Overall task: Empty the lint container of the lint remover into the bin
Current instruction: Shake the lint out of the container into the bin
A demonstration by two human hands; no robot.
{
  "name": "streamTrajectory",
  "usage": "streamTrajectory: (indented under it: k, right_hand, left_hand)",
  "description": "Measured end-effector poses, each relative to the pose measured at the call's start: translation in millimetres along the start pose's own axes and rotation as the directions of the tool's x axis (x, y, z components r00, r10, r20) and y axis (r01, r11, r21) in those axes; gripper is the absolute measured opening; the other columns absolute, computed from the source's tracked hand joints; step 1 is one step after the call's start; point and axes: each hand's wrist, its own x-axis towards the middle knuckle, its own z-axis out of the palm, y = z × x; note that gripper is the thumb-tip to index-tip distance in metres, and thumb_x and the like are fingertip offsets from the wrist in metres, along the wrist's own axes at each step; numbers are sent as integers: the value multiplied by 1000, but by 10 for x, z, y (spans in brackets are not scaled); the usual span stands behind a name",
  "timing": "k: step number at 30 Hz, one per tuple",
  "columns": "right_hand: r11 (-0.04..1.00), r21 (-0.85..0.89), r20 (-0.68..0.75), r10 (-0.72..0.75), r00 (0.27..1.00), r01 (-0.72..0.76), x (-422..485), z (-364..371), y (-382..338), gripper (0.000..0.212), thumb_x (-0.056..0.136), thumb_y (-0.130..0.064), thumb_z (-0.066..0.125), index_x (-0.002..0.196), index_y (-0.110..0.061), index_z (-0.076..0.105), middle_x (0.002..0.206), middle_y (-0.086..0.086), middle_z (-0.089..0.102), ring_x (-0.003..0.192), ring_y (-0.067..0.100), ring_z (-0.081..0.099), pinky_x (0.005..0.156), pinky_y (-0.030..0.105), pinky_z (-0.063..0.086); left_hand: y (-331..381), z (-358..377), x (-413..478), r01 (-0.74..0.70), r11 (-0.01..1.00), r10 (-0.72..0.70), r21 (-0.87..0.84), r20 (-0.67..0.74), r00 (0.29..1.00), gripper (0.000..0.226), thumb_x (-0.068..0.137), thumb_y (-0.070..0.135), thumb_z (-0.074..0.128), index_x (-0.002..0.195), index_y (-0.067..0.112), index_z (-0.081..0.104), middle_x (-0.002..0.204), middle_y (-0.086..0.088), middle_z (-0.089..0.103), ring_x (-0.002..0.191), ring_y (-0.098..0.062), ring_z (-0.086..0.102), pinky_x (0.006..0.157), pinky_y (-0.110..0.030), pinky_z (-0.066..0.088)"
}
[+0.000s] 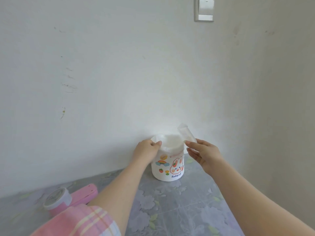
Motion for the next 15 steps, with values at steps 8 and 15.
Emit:
streamTrajectory:
  k: [8, 15]
  right_hand:
    - [995, 95, 23, 25, 999, -27, 1, 40, -54, 40, 72, 9, 73, 110, 1, 64, 87, 10, 70, 66, 14, 67, 58, 16, 57]
    - [984, 172, 32, 34, 999, -39, -47, 148, -46, 43, 79, 5, 69, 120, -2, 61, 94, 11, 70, 72, 16, 66, 55, 17, 57]
  left_hand:
    - [50, -14, 16, 196, 932, -196, -304, 30, 980, 4, 75, 3, 55, 72, 5, 54, 64, -12, 60, 54, -27, 64, 67, -42, 62]
    - [-138, -196, -15, 280, 907, -263, -314, 96, 960, 23, 74, -4, 50, 96, -7, 56, 61, -16, 58, 42, -21, 58, 38, -24, 48]
